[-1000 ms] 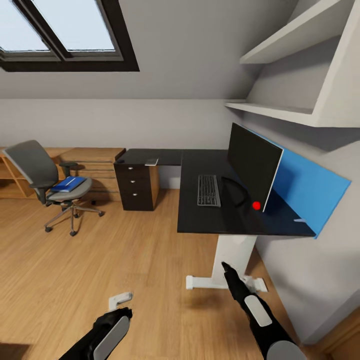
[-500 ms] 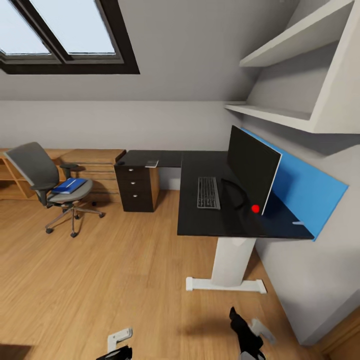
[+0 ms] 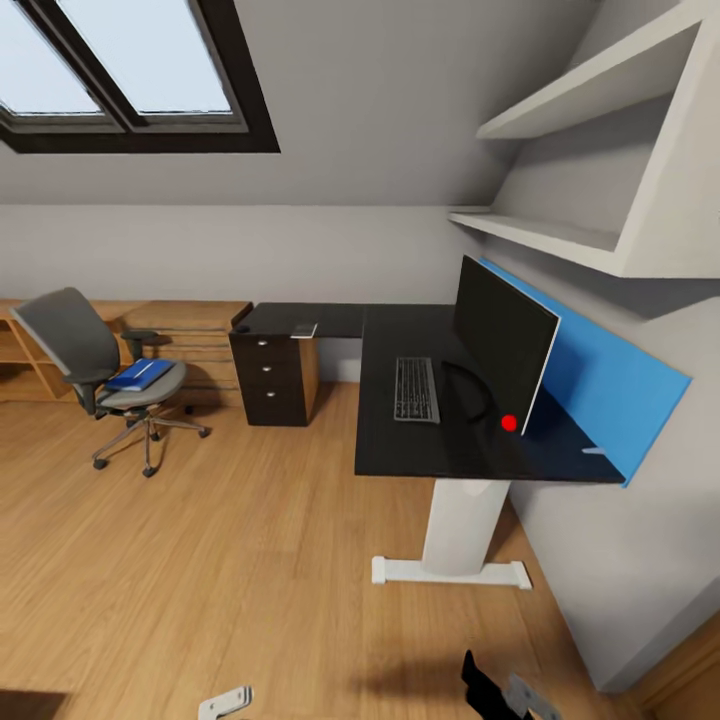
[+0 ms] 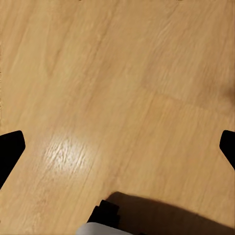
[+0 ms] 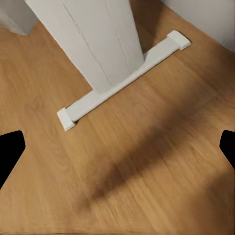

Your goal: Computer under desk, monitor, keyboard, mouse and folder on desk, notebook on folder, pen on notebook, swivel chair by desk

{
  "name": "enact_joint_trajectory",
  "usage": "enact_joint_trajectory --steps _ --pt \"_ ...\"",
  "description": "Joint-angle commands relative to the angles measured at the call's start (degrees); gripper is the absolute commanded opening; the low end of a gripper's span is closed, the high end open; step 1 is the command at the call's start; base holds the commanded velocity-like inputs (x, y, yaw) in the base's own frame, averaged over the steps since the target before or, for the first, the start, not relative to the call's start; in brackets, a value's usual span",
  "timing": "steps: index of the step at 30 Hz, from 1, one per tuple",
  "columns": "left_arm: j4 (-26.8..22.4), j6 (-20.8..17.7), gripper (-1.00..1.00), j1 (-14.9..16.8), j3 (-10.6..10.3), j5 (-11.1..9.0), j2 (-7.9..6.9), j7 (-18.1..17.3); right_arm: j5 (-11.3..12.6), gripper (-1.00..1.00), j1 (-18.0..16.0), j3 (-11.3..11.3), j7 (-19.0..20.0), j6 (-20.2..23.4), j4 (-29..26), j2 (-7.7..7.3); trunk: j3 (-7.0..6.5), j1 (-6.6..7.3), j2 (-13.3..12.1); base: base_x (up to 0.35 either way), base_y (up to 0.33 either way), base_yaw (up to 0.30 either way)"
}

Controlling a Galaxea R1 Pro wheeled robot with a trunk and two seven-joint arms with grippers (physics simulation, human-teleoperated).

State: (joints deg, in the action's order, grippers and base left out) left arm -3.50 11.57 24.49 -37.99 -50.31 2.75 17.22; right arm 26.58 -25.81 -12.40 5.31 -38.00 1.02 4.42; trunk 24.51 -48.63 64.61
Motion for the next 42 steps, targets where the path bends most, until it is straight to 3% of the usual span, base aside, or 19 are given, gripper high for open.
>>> enact_joint_trajectory --steps 1,6,17,18,19,20,21,42 --pt "0.1 0.2 1.00 0.0 -0.5 -0.4 0.00 0.2 -0.6 1.00 0.0 -0.4 0.5 -0.2 0.1 -0.10 -0.13 0.23 -0.4 0.000 0.000 0.000" --pt "0.3 0.5 1.00 0.0 -0.4 -0.5 -0.05 0.0 -5.9 1.00 0.1 -0.4 0.5 -0.2 0.1 -0.51 -0.49 0.67 -1.2 0.000 0.000 0.000" --pt "1.5 0.6 1.00 0.0 -0.5 -0.5 0.03 -0.1 -7.2 1.00 0.2 -0.4 0.5 -0.2 0.2 0.41 -0.49 0.67 -1.2 0.000 0.124 0.004" --pt "1.5 0.6 1.00 0.0 -0.6 -0.4 0.05 -0.1 -9.2 1.00 0.2 -0.4 0.5 -0.2 0.2 0.50 -0.49 0.67 -1.2 0.005 0.328 0.146" --pt "1.6 0.5 1.00 0.0 -0.6 -0.4 0.06 -0.1 -14.3 1.00 0.2 -0.4 0.3 -0.2 0.2 0.58 -0.49 0.67 -1.2 0.048 0.329 0.210" --pt "1.6 0.5 1.00 0.0 -0.6 -0.4 0.06 -0.1 -17.5 1.00 0.2 -0.4 0.3 -0.2 0.2 0.83 -0.49 0.67 -1.2 0.088 0.329 0.240" --pt "1.6 0.4 1.00 0.0 -0.6 -0.4 0.06 -0.1 -18.9 1.00 0.4 -0.4 0.2 -0.3 0.2 0.98 -0.47 0.67 -1.2 0.186 0.293 0.251" --pt "1.7 0.6 1.00 0.0 -0.5 -0.6 -0.02 0.0 -19.3 1.00 0.6 -0.4 0.2 -0.4 0.2 1.40 -0.03 0.67 -1.2 0.299 0.156 0.261"
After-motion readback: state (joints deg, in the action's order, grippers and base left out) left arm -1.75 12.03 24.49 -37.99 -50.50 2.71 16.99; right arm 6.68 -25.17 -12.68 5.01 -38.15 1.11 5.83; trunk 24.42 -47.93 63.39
